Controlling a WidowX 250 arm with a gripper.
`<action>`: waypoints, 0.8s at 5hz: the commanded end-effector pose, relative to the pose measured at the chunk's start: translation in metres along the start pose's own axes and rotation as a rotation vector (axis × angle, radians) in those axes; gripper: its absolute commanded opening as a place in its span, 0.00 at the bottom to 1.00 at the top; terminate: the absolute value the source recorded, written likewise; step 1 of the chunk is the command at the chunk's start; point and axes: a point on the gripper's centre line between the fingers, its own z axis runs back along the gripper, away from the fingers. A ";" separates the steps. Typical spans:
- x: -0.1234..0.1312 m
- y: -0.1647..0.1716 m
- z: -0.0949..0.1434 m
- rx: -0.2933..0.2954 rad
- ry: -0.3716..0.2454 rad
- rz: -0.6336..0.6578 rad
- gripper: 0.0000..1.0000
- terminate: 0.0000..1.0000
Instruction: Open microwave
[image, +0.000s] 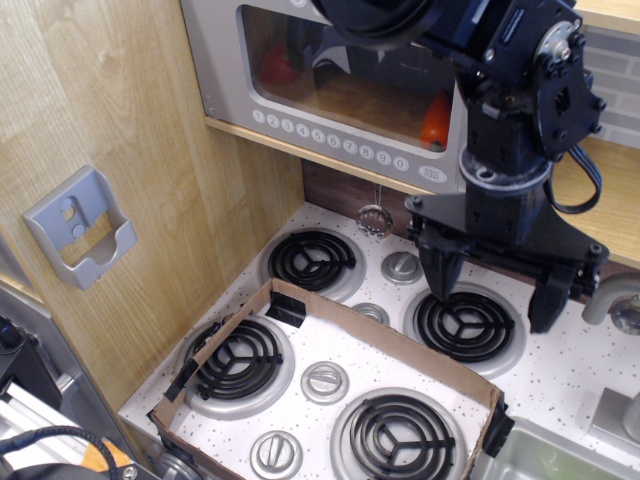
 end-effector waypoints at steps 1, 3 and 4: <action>0.050 0.015 0.025 0.058 -0.078 -0.039 1.00 0.00; 0.069 0.043 0.030 0.062 -0.114 0.029 1.00 0.00; 0.080 0.056 0.030 0.066 -0.124 -0.004 1.00 0.00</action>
